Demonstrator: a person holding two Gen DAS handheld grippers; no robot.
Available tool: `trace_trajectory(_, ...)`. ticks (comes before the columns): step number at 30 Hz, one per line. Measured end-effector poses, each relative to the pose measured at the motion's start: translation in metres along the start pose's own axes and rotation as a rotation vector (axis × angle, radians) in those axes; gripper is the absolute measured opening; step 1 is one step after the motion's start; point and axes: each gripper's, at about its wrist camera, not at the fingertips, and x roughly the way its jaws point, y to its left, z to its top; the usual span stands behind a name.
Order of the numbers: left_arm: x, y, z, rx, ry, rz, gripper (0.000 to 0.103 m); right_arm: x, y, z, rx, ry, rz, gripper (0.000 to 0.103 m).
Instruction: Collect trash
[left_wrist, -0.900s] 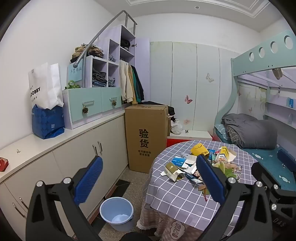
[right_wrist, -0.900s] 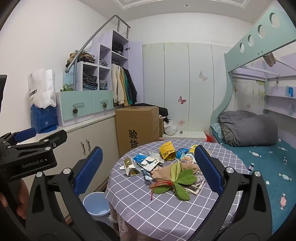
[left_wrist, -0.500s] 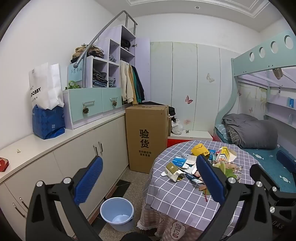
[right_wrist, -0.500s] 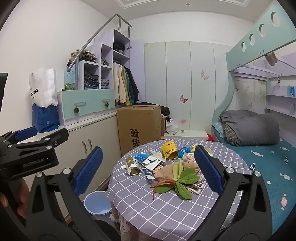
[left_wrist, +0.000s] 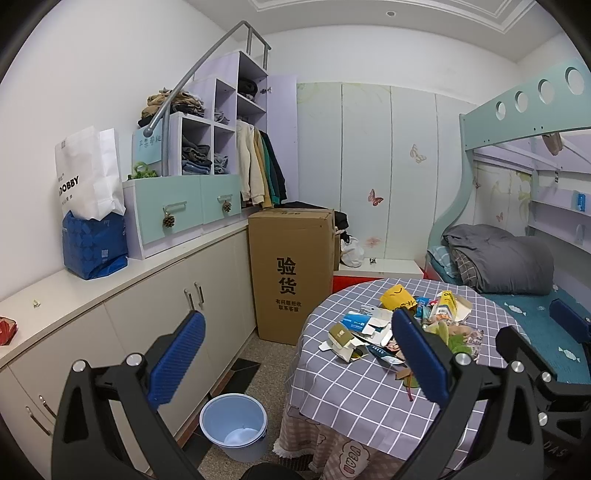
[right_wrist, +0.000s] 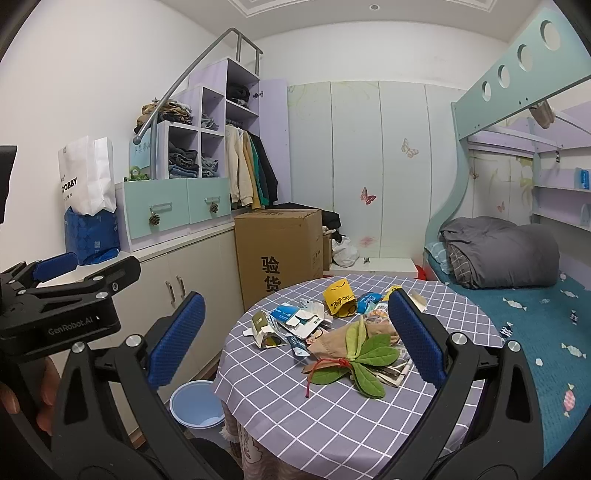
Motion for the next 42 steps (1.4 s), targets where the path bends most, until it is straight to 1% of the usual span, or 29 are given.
trace_trajectory(35, 0.004, -0.005, -0.005, 0.003, 0.006, 0.001, 0.099, -0.002, -0.002, -0.011, 0.014, 0.016, 0.017, 0.097)
trace_trajectory(36, 0.005, -0.006, -0.006, 0.002, 0.007, 0.001, 0.099, -0.002, -0.003, -0.011, 0.015, 0.017, 0.017, 0.097)
trace_trajectory(37, 0.006, -0.008, -0.015, 0.004, 0.01, 0.0, 0.099, -0.001, -0.003, -0.01, 0.014, 0.017, 0.017, 0.097)
trace_trajectory(42, 0.007, -0.009, -0.019, 0.005, 0.012, -0.001, 0.099, -0.001, -0.002, -0.01, 0.014, 0.018, 0.016, 0.097)
